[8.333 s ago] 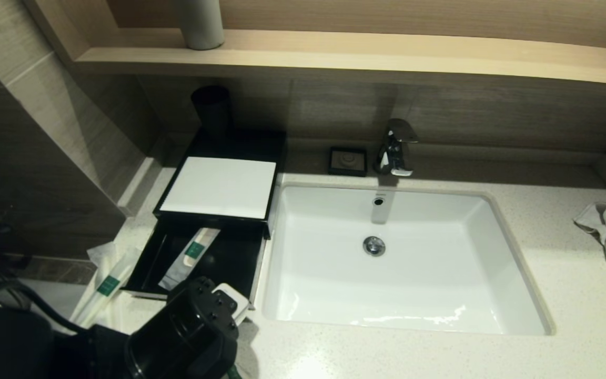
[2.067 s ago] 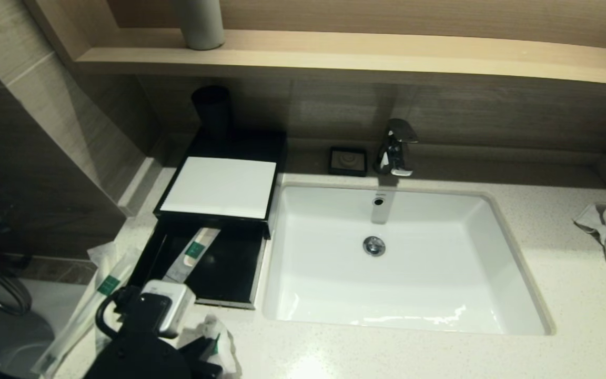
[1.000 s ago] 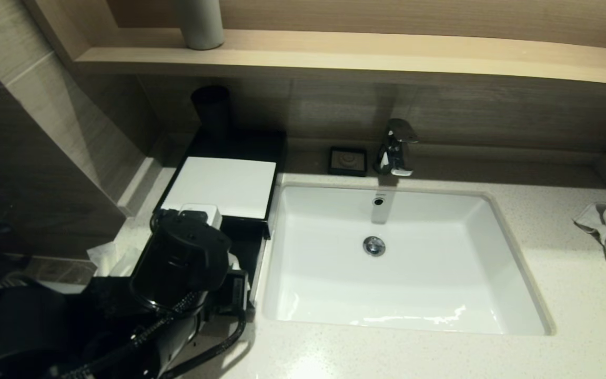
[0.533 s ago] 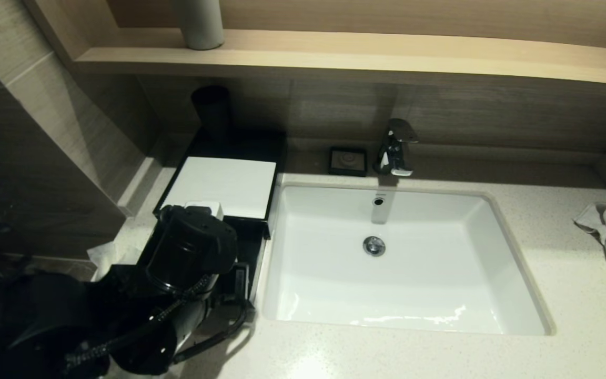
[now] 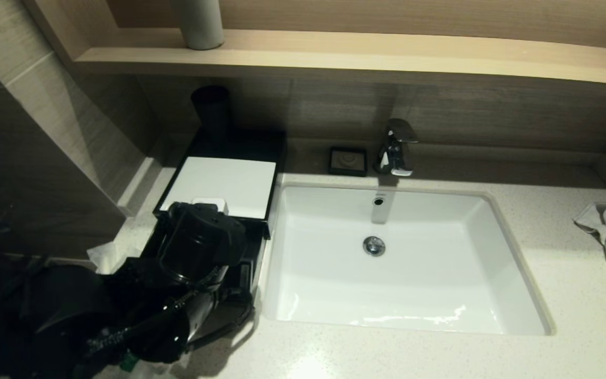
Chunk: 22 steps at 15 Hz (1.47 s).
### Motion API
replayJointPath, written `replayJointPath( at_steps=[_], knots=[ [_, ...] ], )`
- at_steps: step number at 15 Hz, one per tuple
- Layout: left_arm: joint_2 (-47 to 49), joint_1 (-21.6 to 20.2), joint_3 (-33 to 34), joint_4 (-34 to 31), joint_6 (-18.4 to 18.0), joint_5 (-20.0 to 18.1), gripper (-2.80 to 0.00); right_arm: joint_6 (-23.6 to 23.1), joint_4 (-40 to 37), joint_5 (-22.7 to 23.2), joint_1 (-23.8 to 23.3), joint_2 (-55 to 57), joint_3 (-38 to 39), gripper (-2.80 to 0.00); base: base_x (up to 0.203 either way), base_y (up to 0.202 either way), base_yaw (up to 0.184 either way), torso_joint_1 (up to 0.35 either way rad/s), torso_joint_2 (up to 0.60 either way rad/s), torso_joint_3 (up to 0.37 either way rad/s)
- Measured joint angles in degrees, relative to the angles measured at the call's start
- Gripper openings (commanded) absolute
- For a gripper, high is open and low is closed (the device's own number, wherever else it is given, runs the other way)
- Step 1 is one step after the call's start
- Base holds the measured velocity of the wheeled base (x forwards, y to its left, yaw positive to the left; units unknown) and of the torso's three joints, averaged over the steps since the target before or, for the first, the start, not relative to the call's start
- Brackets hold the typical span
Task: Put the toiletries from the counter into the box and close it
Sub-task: Place the bathroom toiletry into the drawer
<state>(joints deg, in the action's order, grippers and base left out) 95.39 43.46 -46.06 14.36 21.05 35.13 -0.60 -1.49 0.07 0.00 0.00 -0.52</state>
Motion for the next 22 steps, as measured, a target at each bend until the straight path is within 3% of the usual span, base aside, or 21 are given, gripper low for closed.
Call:
replayJointPath(
  at_steps=[13, 14, 15, 22],
  knots=[
    [0.9, 0.0, -2.7, -3.0, -0.9, -0.2, -2.80, 0.0, 0.0, 0.0, 0.0, 0.0, 0.0, -2.80, 0.000, 0.000, 0.000, 0.000, 0.00, 0.000],
    [0.9, 0.0, -2.7, -3.2, -0.9, -0.2, -1.00, 0.0, 0.0, 0.0, 0.0, 0.0, 0.0, -2.80, 0.000, 0.000, 0.000, 0.000, 0.00, 0.000],
    [0.9, 0.0, -2.7, -3.3, -0.8, -0.2, 0.00, 0.0, 0.0, 0.0, 0.0, 0.0, 0.0, -2.80, 0.000, 0.000, 0.000, 0.000, 0.00, 0.000],
    [0.8, -0.1, -2.8, -3.0, -0.8, 0.0, 0.00, 0.0, 0.0, 0.0, 0.0, 0.0, 0.0, -2.80, 0.000, 0.000, 0.000, 0.000, 0.00, 0.000]
  ],
)
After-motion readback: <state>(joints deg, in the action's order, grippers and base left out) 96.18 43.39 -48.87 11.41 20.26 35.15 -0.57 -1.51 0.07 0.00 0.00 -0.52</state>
